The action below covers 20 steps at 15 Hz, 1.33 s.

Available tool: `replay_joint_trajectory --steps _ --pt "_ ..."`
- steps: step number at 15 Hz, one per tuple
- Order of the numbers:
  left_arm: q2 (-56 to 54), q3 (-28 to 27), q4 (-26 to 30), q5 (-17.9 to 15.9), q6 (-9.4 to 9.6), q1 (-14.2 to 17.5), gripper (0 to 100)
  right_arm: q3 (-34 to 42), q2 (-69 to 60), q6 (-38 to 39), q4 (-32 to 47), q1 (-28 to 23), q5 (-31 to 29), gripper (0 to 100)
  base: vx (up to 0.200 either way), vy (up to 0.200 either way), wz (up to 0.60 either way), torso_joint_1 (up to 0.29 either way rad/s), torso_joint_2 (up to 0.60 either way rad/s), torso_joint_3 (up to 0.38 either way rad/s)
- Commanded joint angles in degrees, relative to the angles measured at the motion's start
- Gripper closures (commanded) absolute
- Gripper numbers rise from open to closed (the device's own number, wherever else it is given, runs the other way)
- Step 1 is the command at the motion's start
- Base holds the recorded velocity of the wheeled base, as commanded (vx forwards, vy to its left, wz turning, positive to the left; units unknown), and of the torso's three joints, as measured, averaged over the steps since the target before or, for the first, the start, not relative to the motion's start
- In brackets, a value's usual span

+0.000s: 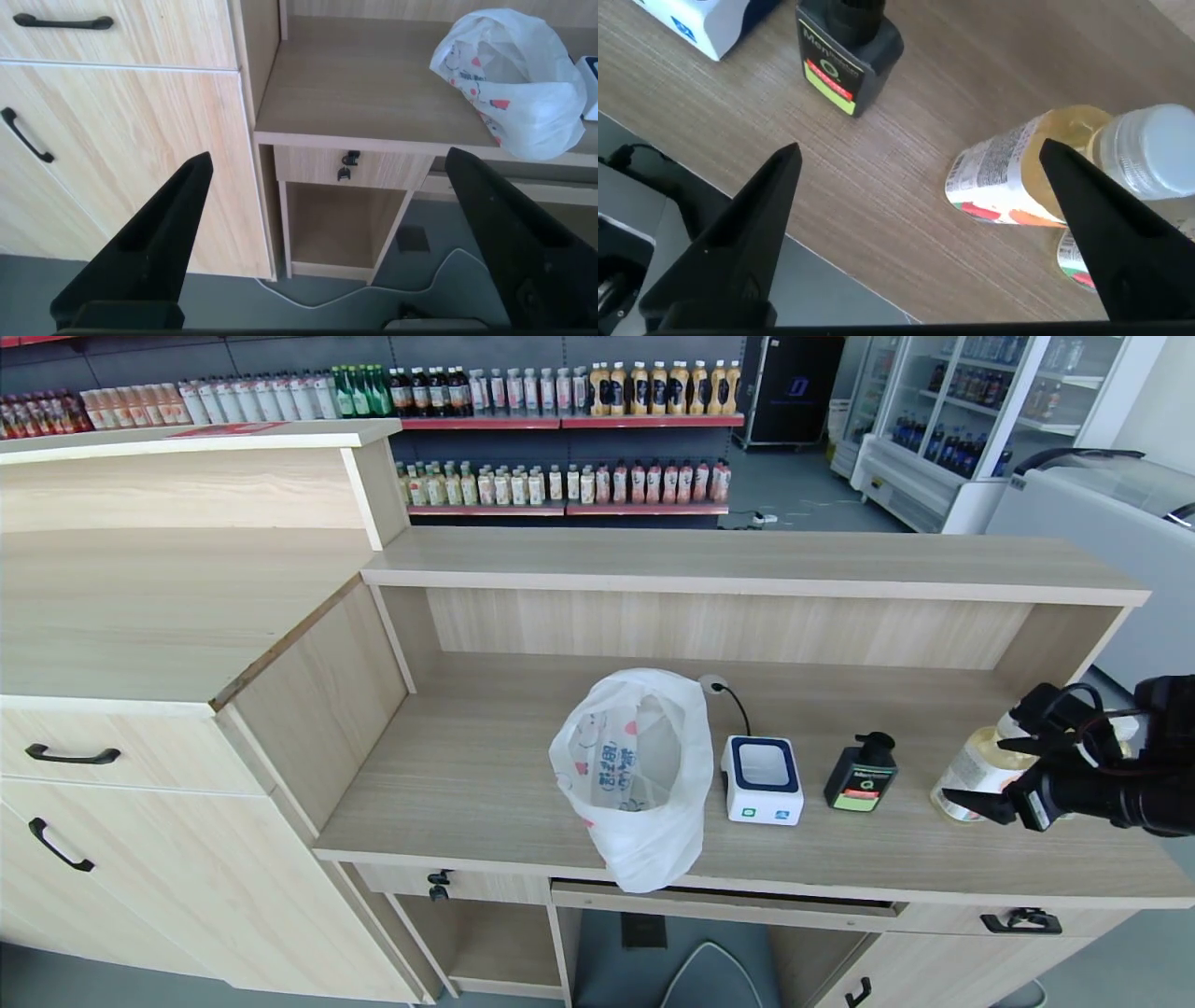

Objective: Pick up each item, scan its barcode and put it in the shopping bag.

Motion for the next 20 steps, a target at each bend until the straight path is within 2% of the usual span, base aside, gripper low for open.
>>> replay_joint_trajectory --steps 1,3,6,10,13,20 --pt "0.0 0.0 0.0 0.0 0.0 0.0 0 -2.5 4.8 -1.8 0.1 0.5 1.5 0 0.0 0.0 0.0 0.0 0.0 0.0" --pt "0.0 0.0 0.0 0.0 0.0 0.0 0 -3.9 6.9 -2.7 0.2 1.3 2.0 0 0.0 0.0 0.0 0.0 0.0 0.0" --pt "0.0 0.0 -0.1 0.0 0.0 0.0 0 -8.8 11.2 -3.8 0.1 5.0 5.0 0 0.0 0.0 0.0 0.0 0.0 0.0" --pt "0.0 0.0 0.0 0.0 0.0 0.0 0 -12.5 14.8 -4.9 0.1 8.7 5.1 0 0.0 0.0 0.0 0.0 0.0 0.0" --pt "0.0 0.0 0.0 0.0 0.0 0.0 0 -14.1 16.8 -7.9 0.2 9.4 4.8 0 0.0 0.0 0.0 0.0 0.0 0.0" --pt "0.0 0.0 0.0 0.0 0.0 0.0 0 -16.4 19.3 -8.8 0.2 9.5 4.5 0 0.0 0.0 0.0 0.0 0.0 0.0"
